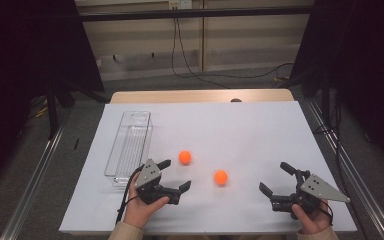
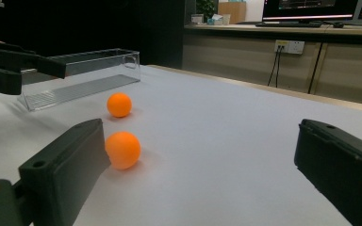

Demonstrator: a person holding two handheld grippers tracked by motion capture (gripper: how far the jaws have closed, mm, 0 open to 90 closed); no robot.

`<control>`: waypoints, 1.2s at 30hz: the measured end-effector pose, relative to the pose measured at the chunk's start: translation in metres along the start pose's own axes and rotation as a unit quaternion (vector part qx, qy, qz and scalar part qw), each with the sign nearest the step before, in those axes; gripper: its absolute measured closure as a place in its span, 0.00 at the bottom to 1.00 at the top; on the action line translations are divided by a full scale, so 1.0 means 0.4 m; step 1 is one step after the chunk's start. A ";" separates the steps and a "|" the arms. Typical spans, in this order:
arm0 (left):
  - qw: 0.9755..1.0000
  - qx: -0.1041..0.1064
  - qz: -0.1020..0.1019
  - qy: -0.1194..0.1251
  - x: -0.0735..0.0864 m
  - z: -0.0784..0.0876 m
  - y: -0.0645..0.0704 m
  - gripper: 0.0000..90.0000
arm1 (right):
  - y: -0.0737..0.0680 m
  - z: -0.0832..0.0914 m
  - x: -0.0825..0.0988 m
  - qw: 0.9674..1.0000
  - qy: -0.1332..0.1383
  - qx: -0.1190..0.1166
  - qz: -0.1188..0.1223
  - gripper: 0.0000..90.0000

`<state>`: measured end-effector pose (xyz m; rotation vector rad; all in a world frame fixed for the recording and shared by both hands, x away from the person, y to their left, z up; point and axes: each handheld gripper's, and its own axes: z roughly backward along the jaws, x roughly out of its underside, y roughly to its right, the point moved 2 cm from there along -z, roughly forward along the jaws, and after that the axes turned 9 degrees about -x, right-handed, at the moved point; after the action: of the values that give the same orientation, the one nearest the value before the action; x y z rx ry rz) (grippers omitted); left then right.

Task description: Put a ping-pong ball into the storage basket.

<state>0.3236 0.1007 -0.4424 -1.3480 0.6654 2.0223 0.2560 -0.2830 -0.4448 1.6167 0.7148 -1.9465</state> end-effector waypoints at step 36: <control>0.999 0.016 -0.014 -0.025 -0.004 -0.059 0.037 0.03 | -0.002 -0.001 -0.002 1.000 0.002 -0.003 0.000 0.03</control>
<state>0.3282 0.0739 -0.4483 -1.2768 0.6498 2.0084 0.2559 -0.2822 -0.4438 1.6186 0.7218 -1.9395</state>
